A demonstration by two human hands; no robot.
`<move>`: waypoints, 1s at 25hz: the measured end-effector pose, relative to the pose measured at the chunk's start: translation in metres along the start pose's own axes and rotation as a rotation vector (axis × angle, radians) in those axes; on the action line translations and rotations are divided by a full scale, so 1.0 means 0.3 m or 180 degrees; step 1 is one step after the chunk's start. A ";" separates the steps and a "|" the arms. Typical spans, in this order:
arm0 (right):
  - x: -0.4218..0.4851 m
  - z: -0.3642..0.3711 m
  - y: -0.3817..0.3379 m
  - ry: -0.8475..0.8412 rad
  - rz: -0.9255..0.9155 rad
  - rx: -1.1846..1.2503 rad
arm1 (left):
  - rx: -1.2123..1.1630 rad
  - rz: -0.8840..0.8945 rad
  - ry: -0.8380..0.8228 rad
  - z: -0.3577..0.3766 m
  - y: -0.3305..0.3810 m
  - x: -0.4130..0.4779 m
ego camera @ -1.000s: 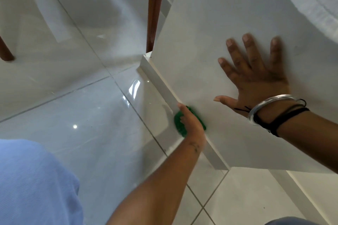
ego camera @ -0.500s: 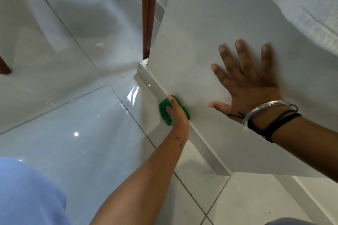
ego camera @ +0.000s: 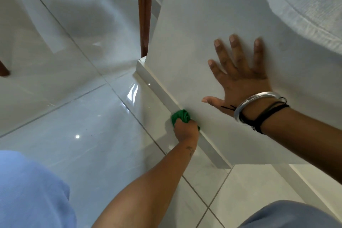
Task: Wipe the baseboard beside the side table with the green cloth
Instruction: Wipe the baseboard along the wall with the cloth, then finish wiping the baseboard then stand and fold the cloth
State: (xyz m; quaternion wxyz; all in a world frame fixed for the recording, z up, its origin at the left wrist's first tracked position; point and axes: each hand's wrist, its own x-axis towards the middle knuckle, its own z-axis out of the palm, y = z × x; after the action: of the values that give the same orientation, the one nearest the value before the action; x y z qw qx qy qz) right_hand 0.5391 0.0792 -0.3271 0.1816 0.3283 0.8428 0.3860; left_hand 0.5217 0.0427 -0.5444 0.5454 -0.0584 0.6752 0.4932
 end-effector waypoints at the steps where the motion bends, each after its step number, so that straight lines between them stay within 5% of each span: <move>1: -0.001 -0.007 -0.016 -0.0079 0.0052 0.0073 | -0.0083 -0.0085 -0.0008 -0.029 0.012 0.003; 4: 0.000 -0.025 -0.087 -0.0245 0.0236 0.0550 | -0.0626 -0.0195 -0.0248 -0.182 0.098 -0.016; 8: 0.031 -0.048 -0.126 -0.0233 0.0285 0.2100 | -0.1394 0.0104 -0.0909 -0.420 0.350 -0.112; 13: 0.223 -0.166 -0.138 -0.1083 0.1672 0.6053 | -0.1653 0.0520 -0.1842 -0.628 0.743 -0.284; 16: 0.321 -0.317 -0.072 -0.2023 0.1376 0.7944 | -0.0986 0.0886 -0.1777 -0.704 0.931 -0.434; 19: 0.323 -0.522 0.018 -0.1970 0.0799 0.8181 | -0.0275 0.1041 -0.1162 -0.771 1.104 -0.612; 25: 0.320 -1.009 0.273 -0.1443 0.1510 0.8457 | 0.0457 0.0956 -0.0339 -0.913 1.468 -0.977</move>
State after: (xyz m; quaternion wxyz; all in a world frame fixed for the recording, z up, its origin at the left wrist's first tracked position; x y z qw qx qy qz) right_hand 0.3346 0.0248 -0.0765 -0.2045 0.4444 0.4512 -0.7464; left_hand 0.1808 -0.0685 -0.0688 0.5033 0.1084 0.6800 0.5221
